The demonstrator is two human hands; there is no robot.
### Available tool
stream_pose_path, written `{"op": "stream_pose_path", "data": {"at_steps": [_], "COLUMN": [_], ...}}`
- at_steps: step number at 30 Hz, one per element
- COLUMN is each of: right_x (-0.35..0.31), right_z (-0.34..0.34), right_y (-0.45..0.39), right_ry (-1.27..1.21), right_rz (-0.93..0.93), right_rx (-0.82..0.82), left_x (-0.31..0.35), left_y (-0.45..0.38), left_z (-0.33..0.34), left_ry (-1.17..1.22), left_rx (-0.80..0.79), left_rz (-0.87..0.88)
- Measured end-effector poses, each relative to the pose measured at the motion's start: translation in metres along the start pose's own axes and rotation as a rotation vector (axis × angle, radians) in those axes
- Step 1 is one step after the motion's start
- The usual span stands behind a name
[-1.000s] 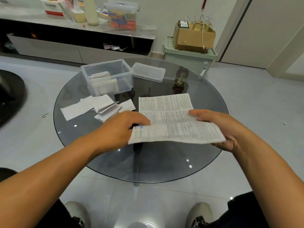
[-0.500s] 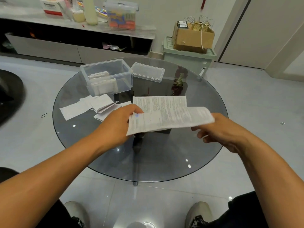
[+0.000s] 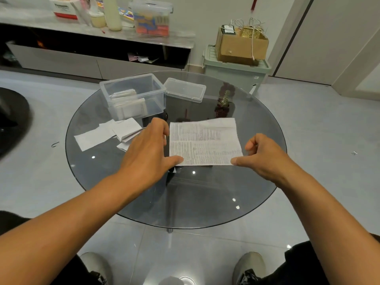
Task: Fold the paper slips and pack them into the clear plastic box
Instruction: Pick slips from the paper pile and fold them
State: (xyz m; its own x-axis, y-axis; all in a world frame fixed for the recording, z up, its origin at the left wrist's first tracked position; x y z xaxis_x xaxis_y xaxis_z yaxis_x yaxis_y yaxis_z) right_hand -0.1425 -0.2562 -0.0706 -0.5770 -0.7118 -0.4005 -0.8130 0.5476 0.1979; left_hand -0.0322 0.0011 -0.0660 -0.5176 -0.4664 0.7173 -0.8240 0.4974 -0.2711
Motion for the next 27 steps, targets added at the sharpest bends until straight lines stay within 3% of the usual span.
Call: {"op": "stream_pose_path", "data": {"at_steps": [2,4,6,9,11,14,16,21,27], "right_x": [-0.007,-0.019,-0.031,-0.043,-0.048,-0.051,-0.047,-0.028,-0.023], "right_z": [-0.002,0.000,0.011,0.031,0.033,0.028,0.022,-0.004,-0.010], "right_y": [0.003,0.008,0.017,0.028,0.031,0.028,0.023,0.013,0.012], "right_ry": [0.073,0.133,0.163,0.273,0.351,0.403,0.368,-0.087,-0.292], "right_rz": [-0.059,-0.204,-0.389,-0.565,-0.610,-0.601,-0.553,-0.377,-0.275], "right_rx": [0.099,0.179,0.131,-0.026,0.039,0.157,0.169,0.020,0.043], "left_x": [0.006,0.009,0.010,0.012,0.012,0.013,0.012,0.009,0.004], "left_y": [0.000,0.003,0.008,0.007,0.002,-0.002,-0.005,-0.001,-0.002], "left_z": [0.003,0.010,0.018,0.022,0.022,0.023,0.016,0.006,0.008], "left_ry": [-0.071,-0.094,-0.118,-0.242,-0.302,-0.255,-0.119,0.260,0.306], "left_rx": [-0.084,-0.270,-0.423,-0.438,-0.434,-0.403,-0.358,-0.391,-0.330], "left_rz": [0.157,0.252,0.284,0.350,0.388,0.452,0.385,0.125,0.030]}}
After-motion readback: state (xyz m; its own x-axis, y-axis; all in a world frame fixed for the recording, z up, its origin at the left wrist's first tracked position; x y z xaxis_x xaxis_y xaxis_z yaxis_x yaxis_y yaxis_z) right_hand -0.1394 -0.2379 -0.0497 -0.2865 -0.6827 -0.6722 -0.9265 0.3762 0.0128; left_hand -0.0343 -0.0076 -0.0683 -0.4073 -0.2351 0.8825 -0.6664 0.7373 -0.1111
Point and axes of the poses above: each hand's wrist, its own y-axis away from the middle knuckle, its own z-axis out of the palm, x = y × z, the point moved 5 cm from there along -y, towards the middle knuckle, and after that the axes turned 15 degrees about y, right-handed, at the moved point
